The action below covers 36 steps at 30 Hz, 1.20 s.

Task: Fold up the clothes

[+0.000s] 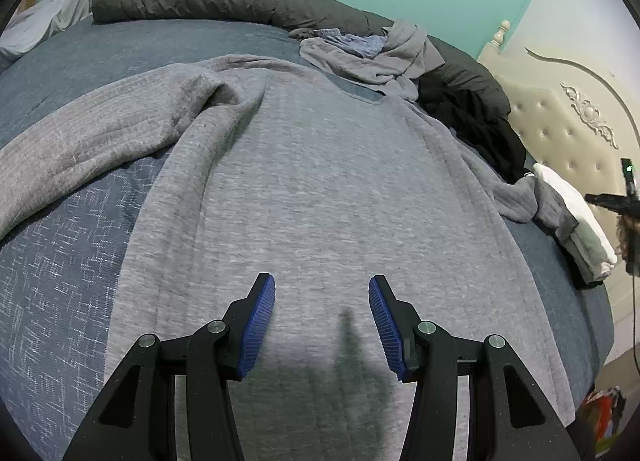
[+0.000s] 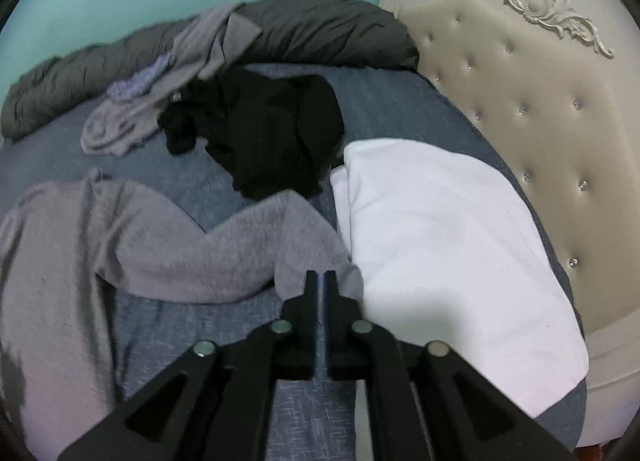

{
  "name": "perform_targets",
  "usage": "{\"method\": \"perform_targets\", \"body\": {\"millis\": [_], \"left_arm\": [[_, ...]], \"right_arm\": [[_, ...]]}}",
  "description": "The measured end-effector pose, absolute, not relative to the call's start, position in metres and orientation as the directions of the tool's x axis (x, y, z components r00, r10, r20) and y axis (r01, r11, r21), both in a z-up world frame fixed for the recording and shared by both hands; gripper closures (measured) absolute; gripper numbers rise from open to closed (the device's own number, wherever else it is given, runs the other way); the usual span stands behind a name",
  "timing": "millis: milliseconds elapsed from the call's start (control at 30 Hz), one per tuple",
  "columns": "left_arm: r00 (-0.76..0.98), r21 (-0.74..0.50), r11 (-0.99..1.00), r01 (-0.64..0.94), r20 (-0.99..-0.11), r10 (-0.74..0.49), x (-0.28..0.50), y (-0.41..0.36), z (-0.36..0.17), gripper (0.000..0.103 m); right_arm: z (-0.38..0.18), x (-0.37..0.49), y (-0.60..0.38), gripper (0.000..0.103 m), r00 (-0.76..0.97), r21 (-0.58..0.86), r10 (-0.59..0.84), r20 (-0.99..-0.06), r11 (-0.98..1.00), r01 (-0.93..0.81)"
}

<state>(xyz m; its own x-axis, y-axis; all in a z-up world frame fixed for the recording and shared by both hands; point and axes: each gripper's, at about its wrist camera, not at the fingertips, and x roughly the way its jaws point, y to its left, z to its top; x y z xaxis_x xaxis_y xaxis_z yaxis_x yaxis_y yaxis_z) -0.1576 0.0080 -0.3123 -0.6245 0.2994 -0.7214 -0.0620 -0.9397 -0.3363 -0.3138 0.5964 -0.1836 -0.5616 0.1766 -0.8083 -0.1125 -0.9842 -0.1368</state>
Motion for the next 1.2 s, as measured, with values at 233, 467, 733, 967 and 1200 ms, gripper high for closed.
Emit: {"method": "perform_targets", "body": {"millis": [233, 467, 733, 967, 1200], "left_arm": [[-0.619, -0.342, -0.938, -0.056, -0.725, 0.302, -0.161, 0.005, -0.317, 0.050], [-0.610, -0.343, -0.937, -0.067, -0.729, 0.310, -0.161, 0.008, -0.320, 0.050], [-0.612, -0.349, -0.935, -0.059, -0.727, 0.310, -0.160, 0.006, -0.320, 0.050], [-0.615, -0.348, -0.935, -0.073, -0.722, 0.317, -0.161, 0.010, -0.317, 0.050], [-0.626, -0.349, -0.934, -0.074, -0.713, 0.316, -0.158, 0.010, -0.311, 0.050]], "right_arm": [[-0.236, -0.332, 0.598, 0.048, -0.479, -0.251, 0.287, -0.829, -0.958, -0.141], [-0.262, -0.326, 0.591, 0.084, -0.458, -0.298, 0.307, -0.834, -0.950, -0.094], [-0.261, -0.312, 0.592, 0.100, -0.474, -0.266, 0.278, -0.835, -0.959, -0.093], [-0.202, -0.302, 0.582, 0.101, -0.583, -0.225, 0.217, -0.783, -0.973, -0.061], [-0.110, -0.304, 0.608, 0.101, -0.648, -0.265, 0.275, -0.710, -0.957, -0.116]]}}
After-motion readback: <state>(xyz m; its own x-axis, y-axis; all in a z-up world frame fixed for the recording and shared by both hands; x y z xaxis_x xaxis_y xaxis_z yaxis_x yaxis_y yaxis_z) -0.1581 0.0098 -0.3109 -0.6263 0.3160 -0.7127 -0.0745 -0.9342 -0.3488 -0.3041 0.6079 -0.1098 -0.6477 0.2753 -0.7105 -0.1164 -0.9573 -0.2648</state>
